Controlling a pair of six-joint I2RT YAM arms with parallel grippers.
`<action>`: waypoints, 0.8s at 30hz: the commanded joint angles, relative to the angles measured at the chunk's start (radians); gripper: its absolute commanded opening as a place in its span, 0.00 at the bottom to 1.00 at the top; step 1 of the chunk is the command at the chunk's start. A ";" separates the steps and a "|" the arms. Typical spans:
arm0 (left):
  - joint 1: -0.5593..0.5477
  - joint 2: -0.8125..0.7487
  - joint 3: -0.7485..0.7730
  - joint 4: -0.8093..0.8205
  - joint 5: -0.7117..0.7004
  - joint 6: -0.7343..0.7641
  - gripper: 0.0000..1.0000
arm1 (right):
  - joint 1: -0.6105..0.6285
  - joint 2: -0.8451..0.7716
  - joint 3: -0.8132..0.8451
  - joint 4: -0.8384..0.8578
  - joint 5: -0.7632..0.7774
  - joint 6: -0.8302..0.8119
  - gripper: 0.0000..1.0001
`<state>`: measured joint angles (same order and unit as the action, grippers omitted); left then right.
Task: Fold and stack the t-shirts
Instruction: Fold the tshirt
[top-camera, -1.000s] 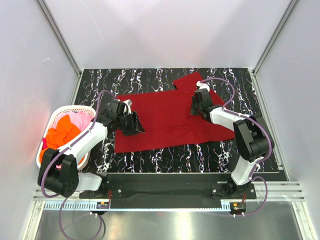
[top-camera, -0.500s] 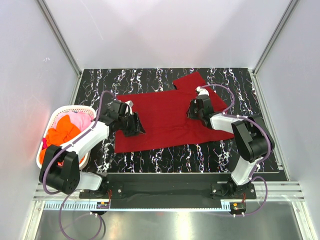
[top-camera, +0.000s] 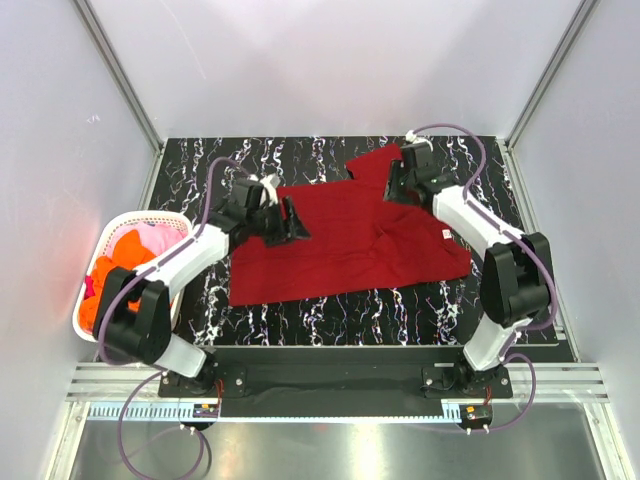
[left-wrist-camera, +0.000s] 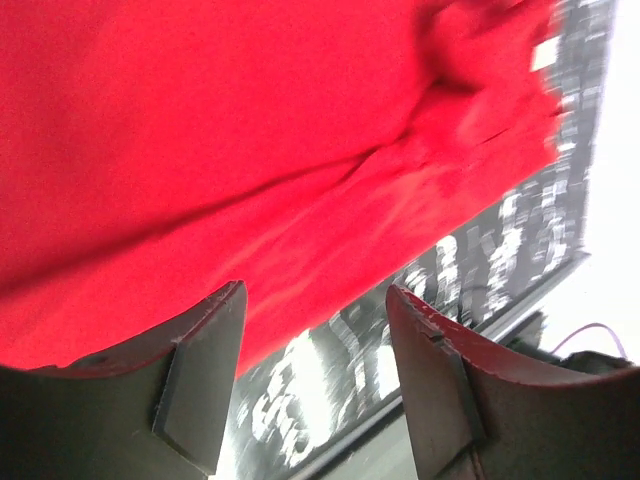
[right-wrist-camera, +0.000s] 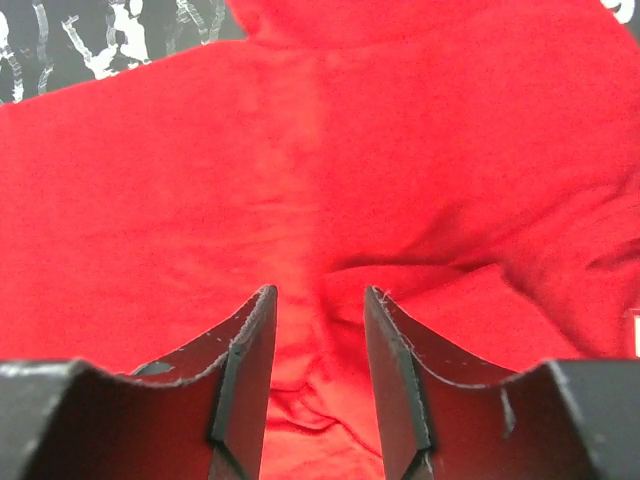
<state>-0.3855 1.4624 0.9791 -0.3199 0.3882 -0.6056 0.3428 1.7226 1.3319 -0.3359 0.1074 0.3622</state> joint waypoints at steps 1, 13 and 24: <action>-0.027 0.064 0.075 0.230 0.090 -0.054 0.63 | -0.080 0.058 0.076 -0.178 -0.072 -0.040 0.48; -0.184 0.435 0.237 0.609 0.038 -0.247 0.64 | -0.260 0.276 0.289 -0.316 -0.250 -0.052 0.46; -0.220 0.673 0.417 0.680 0.021 -0.298 0.63 | -0.289 0.393 0.359 -0.330 -0.316 -0.009 0.46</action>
<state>-0.5842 2.1086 1.3392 0.2661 0.4187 -0.8871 0.0620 2.1040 1.6527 -0.6453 -0.1734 0.3378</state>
